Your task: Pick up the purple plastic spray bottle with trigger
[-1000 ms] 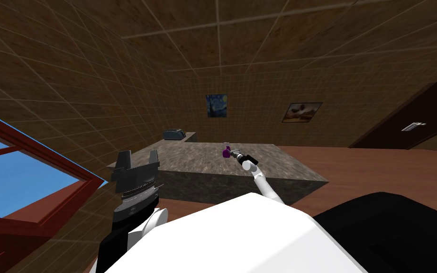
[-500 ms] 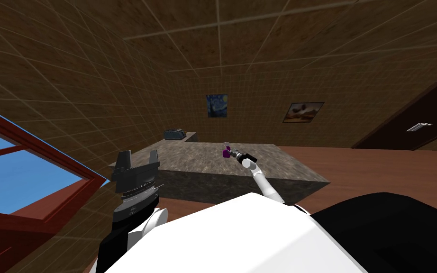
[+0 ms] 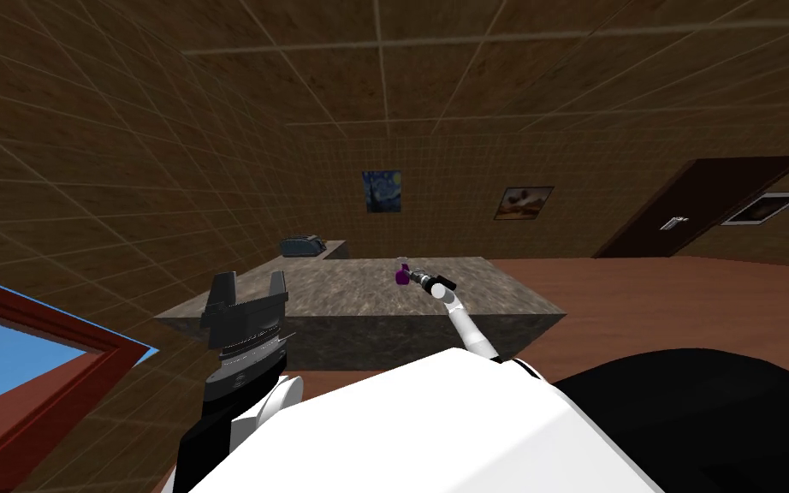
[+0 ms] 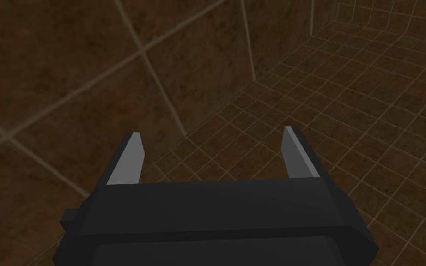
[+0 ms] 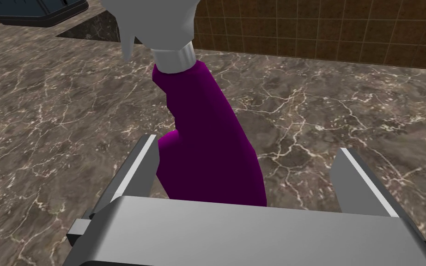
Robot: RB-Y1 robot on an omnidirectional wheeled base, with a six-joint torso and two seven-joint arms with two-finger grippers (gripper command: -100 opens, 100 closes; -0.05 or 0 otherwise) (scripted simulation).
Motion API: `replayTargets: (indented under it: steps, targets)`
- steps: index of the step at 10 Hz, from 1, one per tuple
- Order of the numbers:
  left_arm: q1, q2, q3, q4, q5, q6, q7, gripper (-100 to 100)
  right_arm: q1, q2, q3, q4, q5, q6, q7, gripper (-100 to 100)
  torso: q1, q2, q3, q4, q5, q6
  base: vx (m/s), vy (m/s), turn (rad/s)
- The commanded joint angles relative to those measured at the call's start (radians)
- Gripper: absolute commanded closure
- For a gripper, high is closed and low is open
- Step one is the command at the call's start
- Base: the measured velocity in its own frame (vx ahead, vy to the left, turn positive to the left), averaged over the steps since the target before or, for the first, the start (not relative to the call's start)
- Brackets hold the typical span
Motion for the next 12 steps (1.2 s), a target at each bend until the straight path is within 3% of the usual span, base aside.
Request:
replayTargets:
  steps: [1, 2, 3, 4, 5, 6, 7, 8, 9, 10, 11, 12]
  targets:
    - [0.000, 0.000, 0.000, 0.000, 0.000, 0.000, 0.000, 0, -0.049, 0.033, 0.003, 0.050, -0.033, 0.009, 0.050, -100, 0.000, 0.000, 0.000, 0.000, 0.000, 0.000, 0.011, 0.001, -0.305]
    - [0.000, 0.000, 0.000, 0.000, 0.000, 0.000, 0.000, 0, -0.049, 0.033, 0.003, 0.064, -0.033, 0.009, 0.076, -100, 0.000, 0.000, 0.000, 0.000, 0.000, 0.001, 0.010, 0.009, -0.104]
    - [0.000, 0.000, 0.000, 0.000, 0.000, 0.000, 0.000, 0, -0.093, 0.062, 0.003, 0.112, -0.057, 0.022, 0.109, -100, 0.000, 0.000, 0.000, 0.000, 0.000, 0.000, 0.012, 0.001, -0.252]
    - [0.000, 0.000, 0.000, 0.000, 0.000, 0.000, 0.000, 0, -0.093, 0.062, 0.003, 0.115, -0.057, 0.022, 0.132, -100, 0.000, 0.000, 0.000, 0.000, 0.000, 0.000, 0.010, 0.008, -0.099]
    - [0.000, 0.000, 0.000, 0.000, 0.000, 0.000, 0.000, 0, -0.138, 0.092, 0.003, 0.157, -0.081, 0.035, 0.160, -100, 0.000, 0.000, 0.000, 0.000, 0.000, 0.000, 0.011, 0.001, -0.228]
    - [0.000, 0.000, 0.000, 0.000, 0.000, 0.000, 0.000, 0, -0.138, 0.092, 0.003, 0.166, -0.081, 0.035, 0.188, -100, 0.000, 0.000, 0.000, 0.000, 0.000, 0.000, 0.009, 0.006, -0.146]
    - [0.000, 0.000, 0.000, 0.000, 0.000, 0.000, 0.000, 0, -0.182, 0.122, 0.003, 0.207, -0.105, 0.049, 0.215, -100, 0.000, 0.000, 0.000, 0.000, 0.000, 0.000, 0.011, 0.003, -0.229]
    - [0.000, 0.000, 0.000, 0.000, 0.000, 0.000, 0.000, 0, -0.182, 0.122, 0.003, 0.217, -0.105, 0.049, 0.241, -100, 0.000, 0.000, 0.000, 0.000, 0.000, 0.000, 0.009, 0.007, -0.136]
    - [0.000, 0.000, 0.000, 0.000, 0.000, 0.000, 0.000, 0, -0.224, 0.152, 0.003, 0.255, -0.129, 0.062, 0.271, -100, 0.000, 0.000, 0.000, 0.000, 0.000, 0.000, 0.011, 0.003, -0.276]
    - [0.000, 0.000, 0.000, 0.000, 0.000, 0.000, 0.000, 0, -0.226, 0.152, 0.003, 0.269, -0.129, 0.062, 0.293, -100, 0.000, 0.000, 0.000, 0.000, 0.000, 0.000, 0.009, 0.009, -0.123]
    - [0.000, 0.000, 0.000, 0.000, 0.000, 0.000, 0.000, 0, -0.271, 0.181, 0.002, 0.309, -0.153, 0.075, 0.325, -100, 0.000, 0.000, 0.000, 0.000, 0.000, 0.000, 0.010, 0.001, -0.266]
    - [0.000, 0.000, 0.000, 0.000, 0.000, 0.000, 0.000, 0, -0.271, 0.181, 0.002, 0.320, -0.153, 0.075, 0.351, -100, 0.000, 0.000, 0.000, 0.000, 0.000, 0.000, 0.008, 0.007, -0.129]
